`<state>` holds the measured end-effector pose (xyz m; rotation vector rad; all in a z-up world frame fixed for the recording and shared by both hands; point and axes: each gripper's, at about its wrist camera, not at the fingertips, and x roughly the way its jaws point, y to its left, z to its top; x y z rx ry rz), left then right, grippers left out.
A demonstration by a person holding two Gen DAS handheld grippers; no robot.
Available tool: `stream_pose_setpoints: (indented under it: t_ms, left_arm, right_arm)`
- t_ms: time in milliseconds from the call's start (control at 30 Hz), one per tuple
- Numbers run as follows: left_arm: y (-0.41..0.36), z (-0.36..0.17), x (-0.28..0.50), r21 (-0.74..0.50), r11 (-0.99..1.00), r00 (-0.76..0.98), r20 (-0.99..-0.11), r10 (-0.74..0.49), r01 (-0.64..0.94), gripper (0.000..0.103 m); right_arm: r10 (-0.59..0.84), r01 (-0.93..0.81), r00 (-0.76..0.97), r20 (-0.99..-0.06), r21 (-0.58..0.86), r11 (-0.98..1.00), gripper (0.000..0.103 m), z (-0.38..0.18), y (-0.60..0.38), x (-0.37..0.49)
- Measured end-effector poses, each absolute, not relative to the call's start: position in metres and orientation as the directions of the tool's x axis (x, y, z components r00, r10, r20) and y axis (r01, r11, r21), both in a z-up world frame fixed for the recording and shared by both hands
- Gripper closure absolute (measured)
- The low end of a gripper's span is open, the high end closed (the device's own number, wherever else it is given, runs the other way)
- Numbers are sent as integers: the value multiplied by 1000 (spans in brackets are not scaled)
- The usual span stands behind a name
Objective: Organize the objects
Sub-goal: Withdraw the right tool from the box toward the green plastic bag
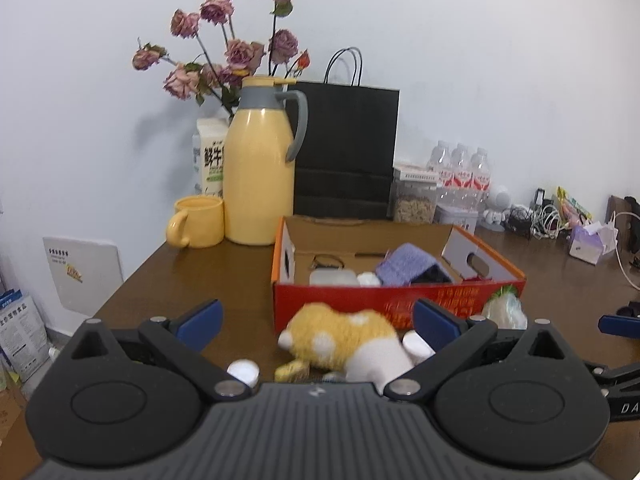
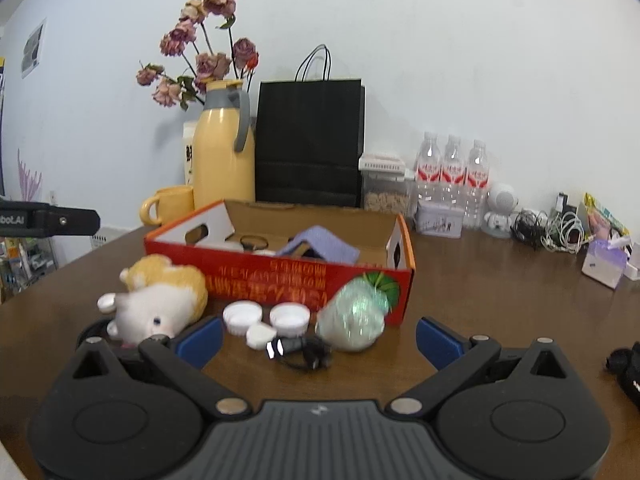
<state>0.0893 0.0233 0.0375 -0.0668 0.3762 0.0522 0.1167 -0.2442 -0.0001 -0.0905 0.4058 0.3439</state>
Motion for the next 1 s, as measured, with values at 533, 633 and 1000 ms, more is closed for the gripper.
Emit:
stream_pose_setpoints:
  t_ms: [533, 633, 1000]
  left_arm:
    - [34, 17, 92, -63, 993, 897, -437, 62, -100, 0]
    - [34, 14, 95, -61, 993, 892, -446, 67, -104, 0]
    - [36, 12, 99, -51, 991, 883, -461, 88, -126, 0]
  right_arm:
    - [304, -347, 832, -464, -8, 938, 0, -20, -241, 128]
    - [288, -333, 834, -470, -12, 943, 0, -23, -242, 141]
    - [229, -261, 814, -534, 15, 965, 7, -34, -235, 229]
